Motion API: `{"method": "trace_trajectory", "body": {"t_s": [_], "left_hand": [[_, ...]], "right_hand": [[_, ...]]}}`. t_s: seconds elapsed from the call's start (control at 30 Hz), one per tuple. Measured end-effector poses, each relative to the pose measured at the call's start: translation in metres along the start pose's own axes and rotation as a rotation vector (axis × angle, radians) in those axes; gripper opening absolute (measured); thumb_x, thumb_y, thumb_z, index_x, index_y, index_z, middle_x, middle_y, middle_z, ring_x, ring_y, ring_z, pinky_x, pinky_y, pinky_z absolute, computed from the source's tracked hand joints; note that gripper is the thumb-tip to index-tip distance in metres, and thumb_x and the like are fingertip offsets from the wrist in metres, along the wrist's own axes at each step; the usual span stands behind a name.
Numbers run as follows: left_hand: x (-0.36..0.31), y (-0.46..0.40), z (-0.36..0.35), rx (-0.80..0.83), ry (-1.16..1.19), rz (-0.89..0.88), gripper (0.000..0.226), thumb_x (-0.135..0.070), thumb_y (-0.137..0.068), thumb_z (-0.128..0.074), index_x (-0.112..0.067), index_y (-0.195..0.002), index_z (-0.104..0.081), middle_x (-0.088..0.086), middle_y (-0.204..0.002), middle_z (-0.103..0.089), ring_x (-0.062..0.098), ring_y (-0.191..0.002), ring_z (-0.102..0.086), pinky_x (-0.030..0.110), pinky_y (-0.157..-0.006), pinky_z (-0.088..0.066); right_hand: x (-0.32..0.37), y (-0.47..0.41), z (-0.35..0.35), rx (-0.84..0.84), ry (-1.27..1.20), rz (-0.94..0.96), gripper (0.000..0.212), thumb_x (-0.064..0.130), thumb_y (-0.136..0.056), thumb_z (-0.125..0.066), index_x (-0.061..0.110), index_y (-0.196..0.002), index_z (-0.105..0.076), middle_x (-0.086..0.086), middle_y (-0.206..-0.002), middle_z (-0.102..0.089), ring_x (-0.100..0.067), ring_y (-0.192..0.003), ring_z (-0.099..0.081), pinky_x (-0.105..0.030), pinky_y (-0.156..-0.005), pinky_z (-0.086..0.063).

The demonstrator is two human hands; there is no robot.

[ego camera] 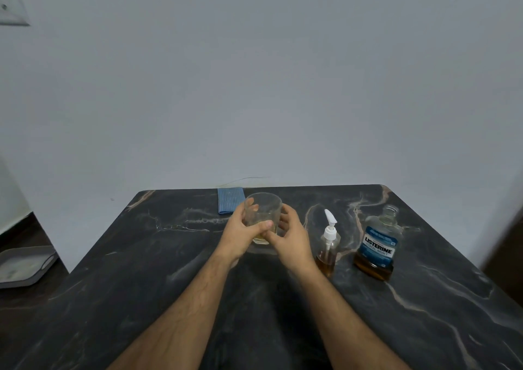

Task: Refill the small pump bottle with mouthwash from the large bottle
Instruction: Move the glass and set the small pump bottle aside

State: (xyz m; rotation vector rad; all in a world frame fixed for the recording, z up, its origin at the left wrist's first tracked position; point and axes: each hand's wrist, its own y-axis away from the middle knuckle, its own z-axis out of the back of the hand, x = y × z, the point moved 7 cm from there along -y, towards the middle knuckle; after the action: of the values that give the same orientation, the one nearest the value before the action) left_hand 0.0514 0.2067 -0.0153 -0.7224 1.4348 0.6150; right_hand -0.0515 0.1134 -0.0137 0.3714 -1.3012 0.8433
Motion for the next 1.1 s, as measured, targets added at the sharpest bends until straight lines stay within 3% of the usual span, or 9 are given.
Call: {"method": "trace_trajectory", "body": {"t_s": [0.1,0.27,0.4,0.47,0.53,0.67,0.77,0.9,1.1], "left_hand": [[-0.005,-0.026,0.000,0.005,0.019,0.016,0.080,-0.009,-0.076,-0.082,-0.027,-0.144,-0.043,-0.006,-0.131,-0.059,0.005,-0.111,-0.058,0.020,-0.084,-0.046],[-0.008,-0.078,0.002,0.047,-0.080,0.026,0.061,-0.009,-0.077,-0.082,-0.047,-0.113,-0.052,-0.012,-0.114,-0.065,0.013,-0.114,-0.059,0.024,-0.088,-0.047],[-0.001,-0.116,0.010,0.084,-0.122,0.069,0.081,-0.007,-0.081,-0.078,-0.028,-0.147,-0.037,-0.008,-0.128,-0.054,0.014,-0.118,-0.053,0.029,-0.099,-0.044],[0.007,-0.134,0.014,0.094,-0.138,0.086,0.075,-0.004,-0.086,-0.073,-0.023,-0.149,-0.037,-0.003,-0.135,-0.054,0.013,-0.118,-0.055,0.035,-0.105,-0.045],[0.013,-0.149,0.019,0.082,-0.125,0.099,0.065,0.001,-0.091,-0.063,-0.019,-0.148,-0.039,-0.001,-0.136,-0.055,0.012,-0.116,-0.057,0.032,-0.100,-0.049],[0.020,-0.174,0.022,0.032,-0.082,0.101,0.056,0.009,-0.096,-0.049,-0.013,-0.147,-0.041,-0.009,-0.119,-0.058,0.014,-0.116,-0.055,0.026,-0.093,-0.049],[0.024,-0.186,0.021,0.026,-0.093,0.094,0.051,0.010,-0.097,-0.045,-0.017,-0.140,-0.047,-0.011,-0.114,-0.060,0.012,-0.113,-0.056,0.025,-0.093,-0.048],[0.033,-0.198,0.023,0.031,-0.111,0.102,0.052,0.011,-0.097,-0.043,-0.014,-0.143,-0.046,-0.019,-0.106,-0.059,0.002,-0.101,-0.058,0.023,-0.089,-0.048],[0.036,-0.204,0.020,0.043,-0.119,0.107,0.057,0.014,-0.097,-0.041,-0.011,-0.148,-0.039,-0.019,-0.104,-0.056,0.002,-0.100,-0.057,0.022,-0.091,-0.048]], "right_hand": [[-0.006,-0.031,-0.004,-0.091,0.007,-0.014,0.063,0.024,-0.083,-0.078,0.031,-0.137,-0.046,0.009,-0.123,-0.064,-0.009,-0.112,-0.062,-0.037,-0.097,-0.055],[-0.017,-0.080,-0.014,-0.143,-0.057,-0.017,0.059,0.013,-0.087,-0.073,0.028,-0.138,-0.047,0.007,-0.122,-0.065,-0.009,-0.110,-0.063,-0.033,-0.098,-0.054],[-0.029,-0.118,-0.026,-0.154,-0.056,0.002,0.061,0.009,-0.086,-0.072,0.025,-0.140,-0.048,0.011,-0.118,-0.065,-0.009,-0.109,-0.063,-0.030,-0.098,-0.052],[-0.037,-0.139,-0.030,-0.152,-0.039,0.003,0.064,0.004,-0.084,-0.071,0.023,-0.140,-0.048,0.011,-0.116,-0.063,-0.009,-0.109,-0.063,-0.030,-0.100,-0.051],[-0.044,-0.160,-0.035,-0.140,-0.022,-0.007,0.067,-0.002,-0.082,-0.070,0.022,-0.140,-0.048,0.008,-0.120,-0.064,-0.010,-0.111,-0.062,-0.033,-0.103,-0.049],[-0.054,-0.190,-0.051,-0.109,-0.011,-0.007,0.070,-0.006,-0.084,-0.063,0.019,-0.146,-0.043,0.002,-0.135,-0.060,-0.011,-0.122,-0.056,-0.037,-0.110,-0.045],[-0.060,-0.204,-0.059,-0.095,0.001,-0.022,0.072,-0.006,-0.087,-0.059,0.017,-0.151,-0.036,0.000,-0.145,-0.052,-0.013,-0.132,-0.049,-0.036,-0.114,-0.039],[-0.066,-0.211,-0.063,-0.091,-0.011,-0.041,0.072,-0.010,-0.086,-0.056,0.018,-0.150,-0.036,0.000,-0.143,-0.052,-0.010,-0.129,-0.048,-0.027,-0.111,-0.038],[-0.076,-0.218,-0.065,-0.088,-0.008,-0.057,0.072,-0.010,-0.085,-0.054,0.018,-0.149,-0.035,-0.001,-0.141,-0.054,-0.014,-0.128,-0.051,-0.035,-0.112,-0.040]]}}
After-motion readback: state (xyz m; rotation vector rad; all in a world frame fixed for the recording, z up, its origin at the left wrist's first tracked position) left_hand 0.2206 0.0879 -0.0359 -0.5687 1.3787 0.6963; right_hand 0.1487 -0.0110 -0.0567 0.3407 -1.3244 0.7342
